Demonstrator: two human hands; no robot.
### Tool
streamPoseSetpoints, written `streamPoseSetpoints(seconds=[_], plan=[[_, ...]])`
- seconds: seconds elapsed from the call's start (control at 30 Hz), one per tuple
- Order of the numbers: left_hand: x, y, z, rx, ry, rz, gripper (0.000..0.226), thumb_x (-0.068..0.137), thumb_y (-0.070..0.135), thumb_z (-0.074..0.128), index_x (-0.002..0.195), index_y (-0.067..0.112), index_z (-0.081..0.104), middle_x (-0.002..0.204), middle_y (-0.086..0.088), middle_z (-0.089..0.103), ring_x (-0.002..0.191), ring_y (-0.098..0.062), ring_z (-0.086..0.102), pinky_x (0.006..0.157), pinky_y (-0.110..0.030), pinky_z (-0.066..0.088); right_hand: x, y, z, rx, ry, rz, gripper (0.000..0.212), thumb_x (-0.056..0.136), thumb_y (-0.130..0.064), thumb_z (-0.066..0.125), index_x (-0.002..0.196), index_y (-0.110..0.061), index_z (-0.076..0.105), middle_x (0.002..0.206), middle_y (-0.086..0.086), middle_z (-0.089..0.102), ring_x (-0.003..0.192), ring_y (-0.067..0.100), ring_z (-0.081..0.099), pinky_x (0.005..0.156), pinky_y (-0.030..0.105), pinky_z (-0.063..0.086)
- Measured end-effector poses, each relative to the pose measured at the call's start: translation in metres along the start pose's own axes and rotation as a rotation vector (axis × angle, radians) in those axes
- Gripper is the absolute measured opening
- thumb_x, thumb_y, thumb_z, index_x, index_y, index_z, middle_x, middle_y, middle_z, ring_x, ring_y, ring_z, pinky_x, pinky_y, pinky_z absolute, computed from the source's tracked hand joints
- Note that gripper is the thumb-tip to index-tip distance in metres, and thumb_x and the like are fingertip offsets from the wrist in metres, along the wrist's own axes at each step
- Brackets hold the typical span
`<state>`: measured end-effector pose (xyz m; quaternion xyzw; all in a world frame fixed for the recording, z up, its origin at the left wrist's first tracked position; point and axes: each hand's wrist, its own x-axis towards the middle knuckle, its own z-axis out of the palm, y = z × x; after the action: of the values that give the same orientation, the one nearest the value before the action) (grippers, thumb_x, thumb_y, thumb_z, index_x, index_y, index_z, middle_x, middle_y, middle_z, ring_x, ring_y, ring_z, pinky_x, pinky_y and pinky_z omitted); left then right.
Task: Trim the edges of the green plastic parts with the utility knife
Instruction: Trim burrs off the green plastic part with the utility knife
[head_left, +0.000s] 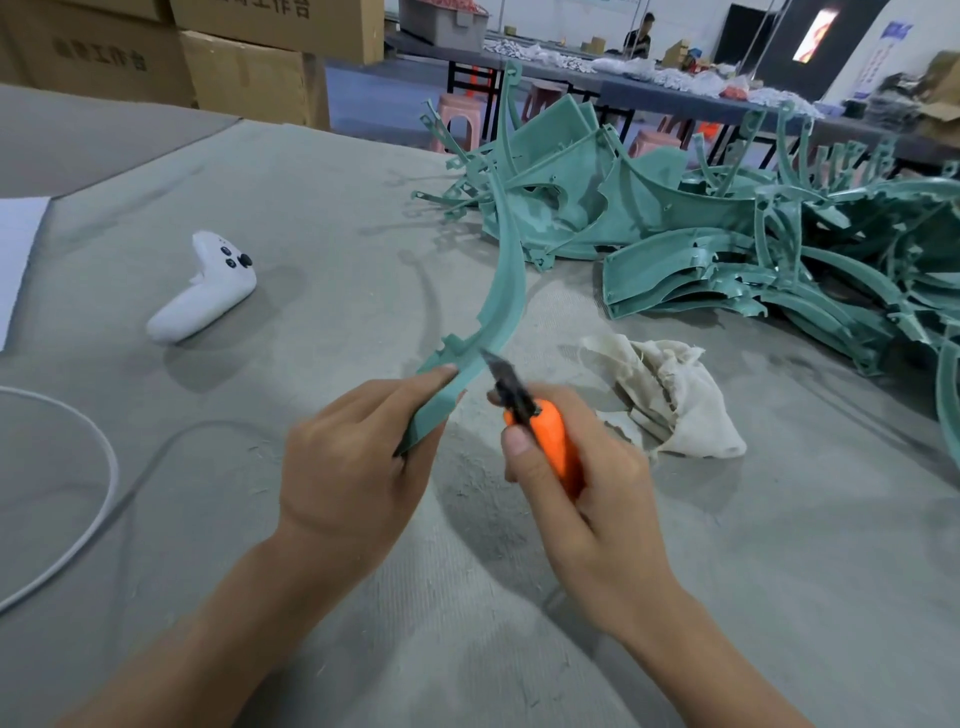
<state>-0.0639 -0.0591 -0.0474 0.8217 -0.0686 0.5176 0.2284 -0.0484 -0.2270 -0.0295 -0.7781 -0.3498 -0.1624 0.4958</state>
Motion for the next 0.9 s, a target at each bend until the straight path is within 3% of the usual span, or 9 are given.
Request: streamPoseSetpoints(seconds=[0.07, 0.17, 0.27, 0.37, 0.6, 0.9], plan=[[-0.003, -0.003, 0.002, 0.029, -0.009, -0.003, 0.016, 0.086, 0.011, 0.066, 0.098, 0.003, 0.074, 0.086, -0.007, 0.073, 0.077, -0.015, 0.057, 0.064, -0.022, 0.044, 0.001, -0.002, -0.001, 0.085, 0.045, 0.064, 0.02, 0.099, -0.046, 0.049, 0.109, -0.031, 0.057, 0.065, -0.005, 0.05, 0.053, 0.006, 0.045, 0.054, 0.012, 0.035], [-0.002, -0.003, 0.004, 0.114, -0.006, -0.007, 0.017, 0.087, 0.014, 0.065, 0.097, 0.003, 0.073, 0.08, -0.007, 0.073, 0.077, -0.017, 0.054, 0.061, -0.024, 0.04, 0.002, -0.001, 0.0, 0.098, 0.062, 0.168, 0.041, 0.096, -0.068, 0.032, 0.109, -0.036, 0.055, 0.07, 0.006, 0.049, 0.052, 0.006, 0.041, 0.051, 0.019, 0.033], [0.0, 0.004, 0.005, 0.197, -0.012, -0.035, 0.02, 0.087, 0.017, 0.061, 0.092, 0.003, 0.072, 0.065, -0.008, 0.067, 0.073, -0.021, 0.047, 0.058, -0.028, 0.033, 0.003, 0.001, 0.003, -0.037, 0.06, 0.194, 0.045, 0.1, -0.061, 0.022, 0.11, -0.033, 0.056, 0.073, -0.002, 0.051, 0.059, 0.011, 0.047, 0.055, 0.028, 0.035], [0.001, 0.012, 0.003, 0.218, -0.075, -0.1, 0.023, 0.089, 0.022, 0.055, 0.092, 0.006, 0.072, 0.061, -0.005, 0.064, 0.058, -0.019, 0.055, 0.058, -0.031, 0.032, 0.002, -0.003, 0.006, -0.121, 0.027, 0.172, 0.039, 0.102, -0.056, 0.026, 0.109, -0.032, 0.056, 0.07, -0.014, 0.049, 0.064, 0.014, 0.051, 0.058, 0.027, 0.034], [0.009, 0.019, -0.007, 0.187, -0.158, -0.193, 0.03, 0.089, 0.024, 0.046, 0.079, 0.006, 0.067, 0.05, -0.004, 0.052, 0.043, -0.027, 0.049, 0.047, -0.024, 0.021, -0.001, -0.013, 0.011, -0.146, -0.056, 0.114, 0.028, 0.101, -0.05, 0.032, 0.099, -0.03, 0.051, 0.069, -0.013, 0.045, 0.065, 0.015, 0.049, 0.059, 0.033, 0.041], [0.008, 0.02, -0.005, 0.113, -0.153, -0.227, 0.032, 0.09, 0.025, 0.045, 0.076, 0.005, 0.066, 0.046, -0.004, 0.047, 0.037, -0.027, 0.045, 0.048, -0.021, 0.026, -0.001, -0.012, 0.013, -0.167, -0.035, 0.123, 0.027, 0.101, -0.051, 0.035, 0.103, -0.031, 0.052, 0.071, -0.015, 0.046, 0.067, 0.014, 0.05, 0.06, 0.03, 0.039]])
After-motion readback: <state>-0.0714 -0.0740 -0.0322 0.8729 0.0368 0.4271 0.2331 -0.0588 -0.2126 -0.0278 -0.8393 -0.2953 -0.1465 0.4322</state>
